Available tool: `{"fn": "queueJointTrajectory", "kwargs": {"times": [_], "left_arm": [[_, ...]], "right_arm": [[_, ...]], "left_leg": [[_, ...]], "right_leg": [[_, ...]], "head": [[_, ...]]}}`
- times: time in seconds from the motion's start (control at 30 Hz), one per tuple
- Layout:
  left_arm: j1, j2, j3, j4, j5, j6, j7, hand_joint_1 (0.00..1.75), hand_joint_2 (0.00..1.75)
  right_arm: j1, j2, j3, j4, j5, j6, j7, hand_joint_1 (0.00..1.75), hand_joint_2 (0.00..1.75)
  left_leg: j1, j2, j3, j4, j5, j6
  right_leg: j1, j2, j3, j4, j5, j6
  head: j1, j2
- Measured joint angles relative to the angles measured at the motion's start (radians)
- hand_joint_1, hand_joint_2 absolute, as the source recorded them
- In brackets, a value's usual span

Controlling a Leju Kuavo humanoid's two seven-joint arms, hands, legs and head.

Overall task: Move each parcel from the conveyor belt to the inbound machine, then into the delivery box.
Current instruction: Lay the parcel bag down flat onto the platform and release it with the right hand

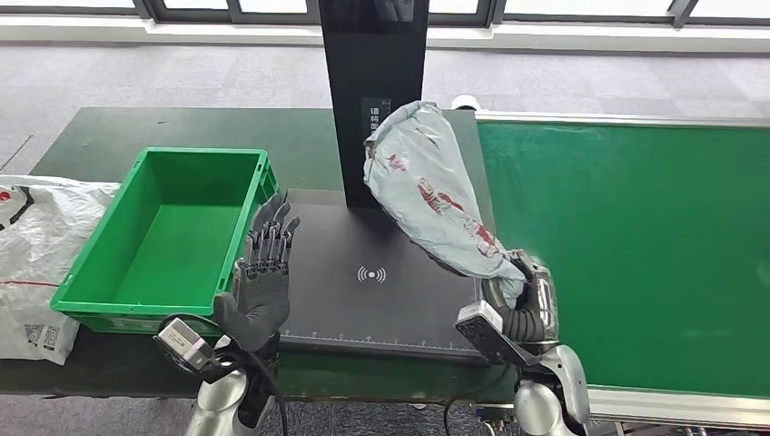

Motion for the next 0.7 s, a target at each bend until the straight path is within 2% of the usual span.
{"fn": "queueJointTrajectory", "kwargs": {"times": [0.13, 0.47, 0.7], "left_arm": [[0.0, -0.003, 0.0, -0.008, 0.032, -0.007, 0.0, 0.0, 0.0], [0.003, -0.003, 0.0, -0.026, 0.03, 0.006, 0.0, 0.0, 0.0], [0.005, -0.003, 0.0, -0.033, 0.029, 0.012, 0.0, 0.0, 0.0]], "right_arm": [[-0.055, 0.014, 0.008, 0.128, 0.019, 0.034, 0.046, 1.75, 1.75], [-0.213, 0.028, 0.025, 0.46, -0.004, 0.0, -0.001, 1.75, 1.75], [-0.256, 0.034, 0.025, 0.556, -0.007, -0.004, -0.007, 1.75, 1.75]], "left_leg": [[0.0, -0.003, -0.001, 0.0, 0.0, 0.0], [0.0, -0.003, -0.002, 0.0, 0.001, -0.001], [0.0, -0.003, -0.002, 0.0, 0.001, -0.001]], "right_leg": [[0.0, -0.002, -0.001, 0.0, 0.0, 0.0], [0.0, -0.002, -0.002, 0.0, 0.0, 0.0], [0.0, -0.002, -0.002, 0.0, 0.0, 0.0]], "head": [[0.0, 0.0], [0.0, 0.0], [0.0, 0.0]]}}
